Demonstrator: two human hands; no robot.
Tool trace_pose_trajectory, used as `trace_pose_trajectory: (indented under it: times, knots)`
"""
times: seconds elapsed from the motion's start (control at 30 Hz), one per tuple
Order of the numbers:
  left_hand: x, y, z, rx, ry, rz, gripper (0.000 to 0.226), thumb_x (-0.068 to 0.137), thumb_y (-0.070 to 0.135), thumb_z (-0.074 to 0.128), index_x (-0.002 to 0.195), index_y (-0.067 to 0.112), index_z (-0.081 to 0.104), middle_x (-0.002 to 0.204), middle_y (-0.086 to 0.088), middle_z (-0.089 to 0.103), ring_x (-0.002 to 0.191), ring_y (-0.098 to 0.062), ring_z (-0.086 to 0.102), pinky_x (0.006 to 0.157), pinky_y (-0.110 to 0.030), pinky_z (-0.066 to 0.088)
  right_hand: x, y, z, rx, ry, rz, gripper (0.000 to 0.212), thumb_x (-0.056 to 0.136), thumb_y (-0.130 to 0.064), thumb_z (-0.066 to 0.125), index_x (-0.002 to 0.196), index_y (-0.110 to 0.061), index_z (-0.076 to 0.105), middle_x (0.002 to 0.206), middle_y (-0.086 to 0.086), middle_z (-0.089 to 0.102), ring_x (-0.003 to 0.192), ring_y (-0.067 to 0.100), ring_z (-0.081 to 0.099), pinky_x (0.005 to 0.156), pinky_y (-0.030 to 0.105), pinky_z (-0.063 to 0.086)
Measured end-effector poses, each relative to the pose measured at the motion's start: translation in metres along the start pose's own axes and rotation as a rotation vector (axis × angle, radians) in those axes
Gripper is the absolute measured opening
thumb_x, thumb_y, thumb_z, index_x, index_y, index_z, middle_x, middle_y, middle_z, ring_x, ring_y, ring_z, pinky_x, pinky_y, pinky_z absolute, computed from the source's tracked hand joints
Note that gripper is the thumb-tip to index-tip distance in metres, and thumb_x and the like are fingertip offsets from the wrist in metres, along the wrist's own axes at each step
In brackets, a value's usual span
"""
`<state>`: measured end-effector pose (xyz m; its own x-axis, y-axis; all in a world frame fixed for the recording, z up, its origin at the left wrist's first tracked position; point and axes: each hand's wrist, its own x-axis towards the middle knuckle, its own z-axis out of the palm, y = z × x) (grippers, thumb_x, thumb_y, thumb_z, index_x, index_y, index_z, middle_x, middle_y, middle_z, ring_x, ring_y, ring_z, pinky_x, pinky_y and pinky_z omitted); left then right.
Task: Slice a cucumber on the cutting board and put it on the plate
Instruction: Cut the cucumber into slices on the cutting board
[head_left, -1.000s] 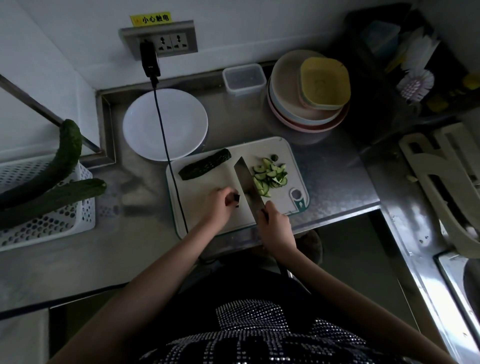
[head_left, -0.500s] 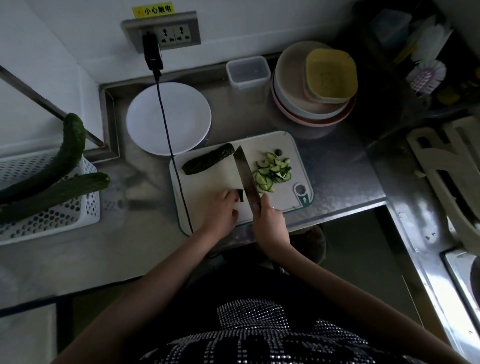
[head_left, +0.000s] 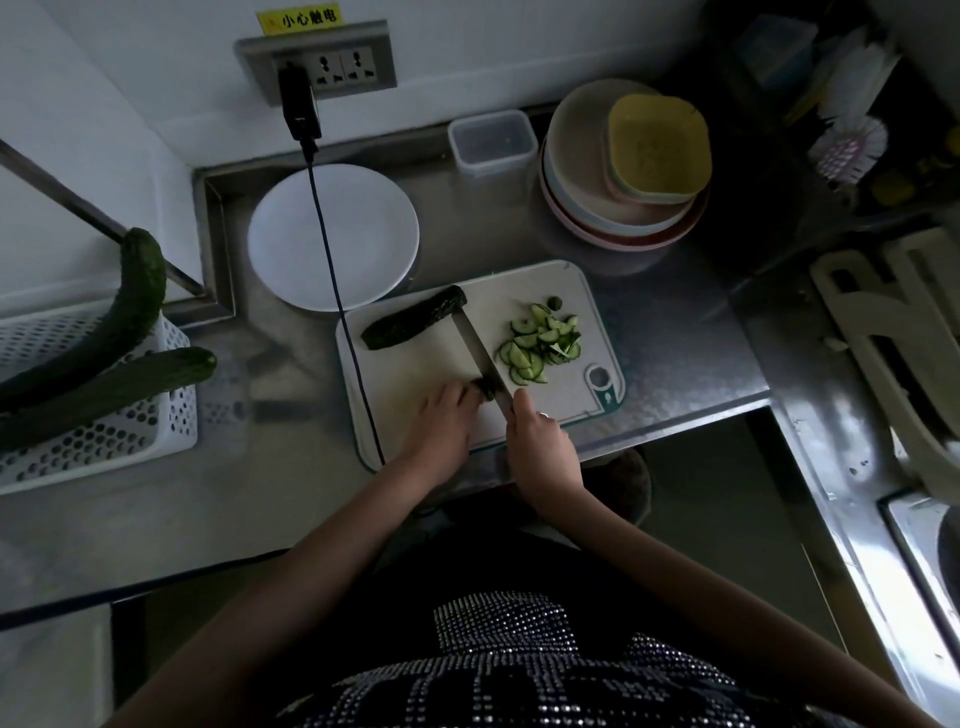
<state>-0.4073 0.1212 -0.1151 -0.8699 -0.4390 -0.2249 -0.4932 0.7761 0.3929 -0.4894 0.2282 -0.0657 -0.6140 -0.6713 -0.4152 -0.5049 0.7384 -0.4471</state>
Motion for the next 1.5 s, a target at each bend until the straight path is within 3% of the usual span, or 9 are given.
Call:
trace_pose_trajectory:
  times: [0.3,0.43,0.7,0.9,0.97,1.07,1.17,1.3,1.5]
  knots:
    - [0.003,-0.002,-0.002,0.070,-0.071,-0.023,0.059,0.085,0.000,0.048,0.141,0.007,0.033,0.138,-0.016,0.033,0.124,-0.034,0.034,0.099,-0.040,0.030,0.006,0.006,0.009,-0.166,-0.056,0.015,0.011,0.098,-0.009,0.037,0.108,-0.012,0.033,0.094,0.019,0.065,0.087,0.038,0.065,0.066,0.043,0.049]
    - [0.003,-0.001,-0.005,0.096,-0.092,-0.037,0.059,0.088,0.002,0.046,0.143,0.010,0.028,0.142,-0.014,0.027,0.125,-0.033,0.032,0.100,-0.038,0.028,0.008,0.008,0.008,-0.113,-0.075,0.043,0.006,0.099,-0.011,0.036,0.101,-0.014,0.032,0.095,0.021,0.064,0.089,0.040,0.063,0.068,0.044,0.047]
    - [0.002,-0.005,-0.002,-0.023,-0.013,0.028,0.047,0.078,-0.004,0.052,0.124,0.003,0.053,0.112,-0.019,0.050,0.104,-0.039,0.049,0.083,-0.045,0.043,0.000,0.011,-0.004,0.019,0.002,0.017,0.011,0.102,-0.023,0.033,0.094,-0.015,0.031,0.086,0.022,0.062,0.080,0.042,0.060,0.059,0.038,0.039]
    - [0.001,-0.006,-0.009,-0.143,0.103,-0.026,0.036,0.075,-0.003,0.060,0.110,0.001,0.057,0.109,-0.017,0.055,0.095,-0.036,0.055,0.075,-0.042,0.048,0.002,0.014,0.000,0.022,0.009,0.015,0.012,0.102,-0.023,0.034,0.093,-0.015,0.031,0.084,0.022,0.062,0.078,0.043,0.060,0.057,0.038,0.037]
    - [0.001,-0.009,-0.010,-0.086,0.150,0.039,0.039,0.073,-0.001,0.061,0.112,-0.001,0.059,0.110,-0.018,0.056,0.093,-0.035,0.057,0.071,-0.041,0.051,0.003,0.015,0.002,0.017,-0.009,0.027,0.012,0.102,-0.023,0.033,0.093,-0.016,0.030,0.086,0.023,0.062,0.080,0.043,0.060,0.059,0.039,0.039]
    - [-0.002,-0.009,-0.008,0.016,0.135,0.198,0.041,0.074,0.005,0.052,0.114,-0.001,0.061,0.114,-0.015,0.058,0.100,-0.028,0.050,0.076,-0.038,0.052,0.004,0.015,0.005,0.003,-0.047,0.040,0.012,0.102,-0.024,0.034,0.099,-0.013,0.034,0.089,0.023,0.062,0.082,0.042,0.061,0.062,0.040,0.042]
    - [-0.003,-0.012,-0.002,0.053,0.083,0.254,0.050,0.066,0.000,0.066,0.116,-0.004,0.062,0.117,-0.017,0.061,0.105,-0.027,0.047,0.081,-0.039,0.053,0.005,0.015,0.006,-0.009,-0.066,0.042,0.009,0.101,-0.021,0.034,0.100,-0.013,0.034,0.090,0.023,0.062,0.083,0.042,0.061,0.062,0.040,0.042]
    - [-0.004,-0.016,-0.002,0.057,0.065,0.279,0.047,0.080,0.014,0.039,0.118,-0.002,0.062,0.121,-0.015,0.060,0.107,-0.029,0.056,0.086,-0.039,0.052,0.005,0.015,0.000,0.018,0.018,0.048,0.010,0.101,-0.020,0.035,0.101,-0.010,0.036,0.088,0.023,0.062,0.081,0.043,0.060,0.060,0.041,0.041]
    - [-0.008,-0.016,-0.005,0.054,0.149,0.252,0.048,0.078,0.013,0.037,0.116,-0.002,0.062,0.121,-0.016,0.060,0.100,-0.030,0.062,0.083,-0.036,0.052,0.002,0.011,0.000,0.019,0.018,0.018,0.011,0.102,-0.022,0.035,0.098,-0.011,0.036,0.086,0.022,0.063,0.079,0.043,0.060,0.057,0.038,0.038]
